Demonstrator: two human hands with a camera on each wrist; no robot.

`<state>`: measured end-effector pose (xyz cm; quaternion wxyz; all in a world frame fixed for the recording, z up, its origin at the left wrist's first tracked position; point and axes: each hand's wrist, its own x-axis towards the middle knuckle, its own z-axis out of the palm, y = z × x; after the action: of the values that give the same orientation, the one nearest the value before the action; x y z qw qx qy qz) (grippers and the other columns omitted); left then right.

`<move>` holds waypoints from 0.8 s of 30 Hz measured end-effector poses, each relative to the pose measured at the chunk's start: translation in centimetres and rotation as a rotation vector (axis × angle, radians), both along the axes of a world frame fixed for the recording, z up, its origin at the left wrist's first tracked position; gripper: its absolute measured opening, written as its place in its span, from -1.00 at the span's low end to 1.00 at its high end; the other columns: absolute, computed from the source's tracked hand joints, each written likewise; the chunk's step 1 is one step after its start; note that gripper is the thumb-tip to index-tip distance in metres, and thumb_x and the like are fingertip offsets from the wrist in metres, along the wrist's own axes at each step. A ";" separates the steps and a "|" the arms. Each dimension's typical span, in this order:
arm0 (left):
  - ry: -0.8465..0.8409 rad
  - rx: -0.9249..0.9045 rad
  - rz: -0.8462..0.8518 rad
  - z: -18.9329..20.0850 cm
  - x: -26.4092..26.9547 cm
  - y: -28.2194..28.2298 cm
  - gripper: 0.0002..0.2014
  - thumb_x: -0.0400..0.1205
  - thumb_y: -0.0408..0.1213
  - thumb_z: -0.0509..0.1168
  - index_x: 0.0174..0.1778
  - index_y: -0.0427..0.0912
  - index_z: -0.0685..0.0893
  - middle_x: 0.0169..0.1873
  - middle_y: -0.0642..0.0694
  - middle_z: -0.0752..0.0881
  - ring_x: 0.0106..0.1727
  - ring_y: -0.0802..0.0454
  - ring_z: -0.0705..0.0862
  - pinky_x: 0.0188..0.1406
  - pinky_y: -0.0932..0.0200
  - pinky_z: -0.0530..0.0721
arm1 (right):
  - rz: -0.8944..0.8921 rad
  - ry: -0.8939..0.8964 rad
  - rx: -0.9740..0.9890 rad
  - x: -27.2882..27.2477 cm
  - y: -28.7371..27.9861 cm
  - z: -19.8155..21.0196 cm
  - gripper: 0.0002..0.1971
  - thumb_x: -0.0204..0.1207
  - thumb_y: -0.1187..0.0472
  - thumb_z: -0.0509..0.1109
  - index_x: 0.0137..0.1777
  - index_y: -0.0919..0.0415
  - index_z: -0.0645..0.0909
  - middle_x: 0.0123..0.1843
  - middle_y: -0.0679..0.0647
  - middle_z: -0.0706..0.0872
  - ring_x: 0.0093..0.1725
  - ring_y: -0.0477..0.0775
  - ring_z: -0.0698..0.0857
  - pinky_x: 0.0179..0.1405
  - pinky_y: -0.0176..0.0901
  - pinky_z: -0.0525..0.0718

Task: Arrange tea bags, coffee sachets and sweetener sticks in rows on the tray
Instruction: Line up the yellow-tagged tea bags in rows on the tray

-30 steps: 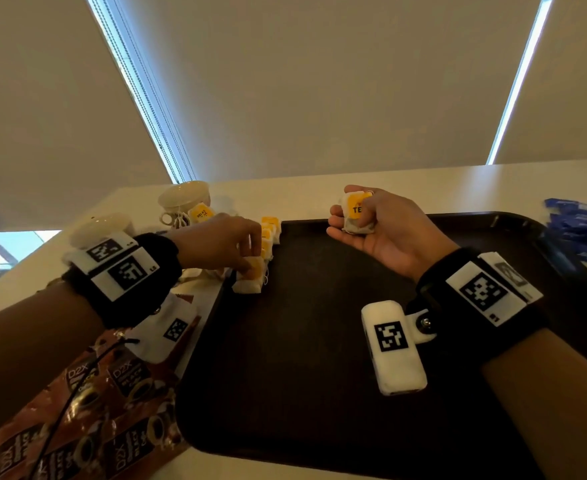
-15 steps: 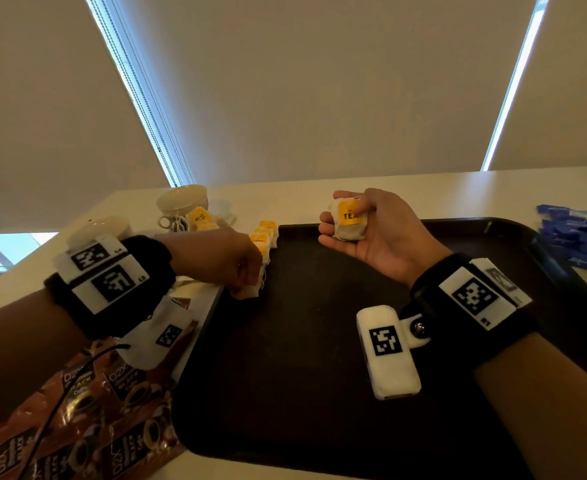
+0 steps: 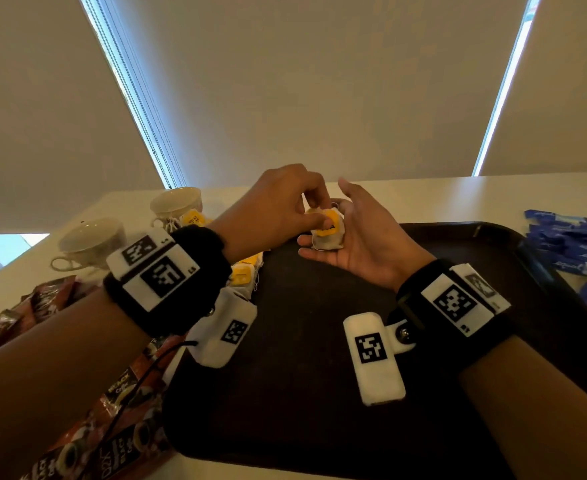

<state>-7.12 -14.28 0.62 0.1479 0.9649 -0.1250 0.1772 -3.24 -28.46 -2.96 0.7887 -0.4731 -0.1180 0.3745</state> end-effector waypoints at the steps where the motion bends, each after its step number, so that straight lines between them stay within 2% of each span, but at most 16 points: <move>1: 0.005 0.010 0.010 -0.1 0.1 0.0 -0.83 0.53 -0.13 0.44 -0.05 -0.11 0.70 -0.12 0.02 0.65 -0.20 0.21 0.55 -0.20 0.55 0.38 | -0.002 0.004 0.002 0.1 0.0 0.0 -0.44 0.66 -0.18 0.04 0.49 0.20 0.35 -0.08 0.21 0.69 -0.22 0.15 0.76 -0.14 0.03 0.80; 5: 0.084 -0.090 -0.014 0.3 -0.3 0.3 -0.91 0.52 -0.14 0.45 -0.18 -0.03 0.69 -0.24 0.14 0.67 -0.21 0.28 0.61 -0.13 0.56 0.46 | -0.017 0.013 -0.010 0.2 0.1 -0.1 -0.51 0.68 -0.12 0.05 0.43 0.21 0.39 0.01 0.26 0.66 -0.15 0.17 0.73 -0.13 0.07 0.77; 7: 0.176 -0.168 -0.042 1.1 -0.9 0.7 -0.91 0.50 -0.14 0.46 -0.22 0.00 0.68 -0.23 0.09 0.73 -0.18 0.22 0.69 -0.11 0.41 0.62 | -0.036 0.020 -0.017 0.1 0.1 -0.1 -0.60 0.69 -0.03 0.09 0.36 0.21 0.43 0.06 0.26 0.62 -0.12 0.18 0.70 -0.12 0.07 0.76; 9: 0.260 -0.261 -0.071 2.1 -1.7 0.9 -0.91 0.47 -0.17 0.46 -0.20 -0.05 0.68 -0.21 -0.07 0.77 -0.21 0.10 0.75 -0.27 0.29 0.74 | -0.064 0.016 -0.036 0.1 0.1 -0.2 -0.75 0.67 0.08 0.14 0.22 0.20 0.46 0.10 0.25 0.58 -0.05 0.19 0.68 -0.12 0.03 0.76; 11: 0.320 -0.304 -0.067 3.0 -2.5 1.4 -0.84 0.40 -0.15 0.45 -0.19 -0.12 0.69 -0.24 -0.13 0.78 -0.27 0.07 0.76 -0.37 0.28 0.75 | -0.090 0.013 -0.054 0.2 0.1 -0.3 -0.82 0.64 0.18 0.17 0.16 0.20 0.45 0.05 0.24 0.58 -0.02 0.18 0.66 -0.14 -0.03 0.77; 13: 0.429 -0.270 -0.036 3.6 -3.1 2.4 -0.78 0.34 -0.13 0.44 -0.17 -0.16 0.70 -0.29 -0.09 0.80 -0.30 0.07 0.77 -0.37 0.27 0.76 | -0.116 0.020 -0.057 0.3 0.0 -0.4 -0.81 0.63 0.25 0.16 0.21 0.23 0.44 -0.04 0.23 0.60 -0.11 0.13 0.67 -0.20 -0.07 0.77; 16: 0.627 -0.138 0.014 3.2 -3.5 4.3 -0.89 0.45 -0.24 0.45 -0.17 -0.13 0.69 -0.31 0.03 0.81 -0.29 0.12 0.78 -0.36 0.32 0.71 | -0.138 0.004 -0.076 0.4 0.0 -0.6 -0.74 0.63 0.36 0.09 0.26 0.22 0.45 -0.07 0.24 0.61 -0.15 0.11 0.67 -0.14 -0.04 0.76; 19: 0.778 -0.024 0.071 1.6 -3.7 6.0 -0.97 0.53 -0.26 0.42 -0.17 -0.08 0.69 -0.27 -0.03 0.81 -0.26 0.11 0.78 -0.33 0.31 0.70 | -0.133 -0.031 -0.111 0.4 0.0 -0.5 -0.69 0.62 0.42 0.04 0.28 0.20 0.45 -0.08 0.22 0.62 -0.15 0.10 0.67 -0.09 -0.02 0.74; 22: 0.873 0.019 0.104 0.3 -3.7 6.8 -0.95 0.53 -0.24 0.42 -0.19 -0.05 0.67 -0.32 0.03 0.78 -0.35 0.24 0.74 -0.38 0.37 0.64 | -0.134 -0.043 -0.137 0.3 0.0 -0.4 -0.65 0.60 0.46 0.03 0.29 0.20 0.46 -0.05 0.22 0.63 -0.13 0.10 0.68 -0.09 -0.01 0.74; 24: 0.878 0.076 0.124 -0.4 -3.6 7.2 -0.95 0.54 -0.20 0.42 -0.19 -0.02 0.66 -0.32 0.07 0.75 -0.42 0.31 0.69 -0.40 0.40 0.62 | -0.136 -0.038 -0.140 0.3 0.1 -0.4 -0.66 0.59 0.47 0.02 0.26 0.19 0.45 -0.04 0.22 0.65 -0.12 0.09 0.68 -0.10 -0.01 0.74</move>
<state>-10.71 -7.09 0.19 0.1405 0.9591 0.0014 -0.2456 -2.91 -28.41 -3.37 0.7750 -0.5410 -0.0741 0.3182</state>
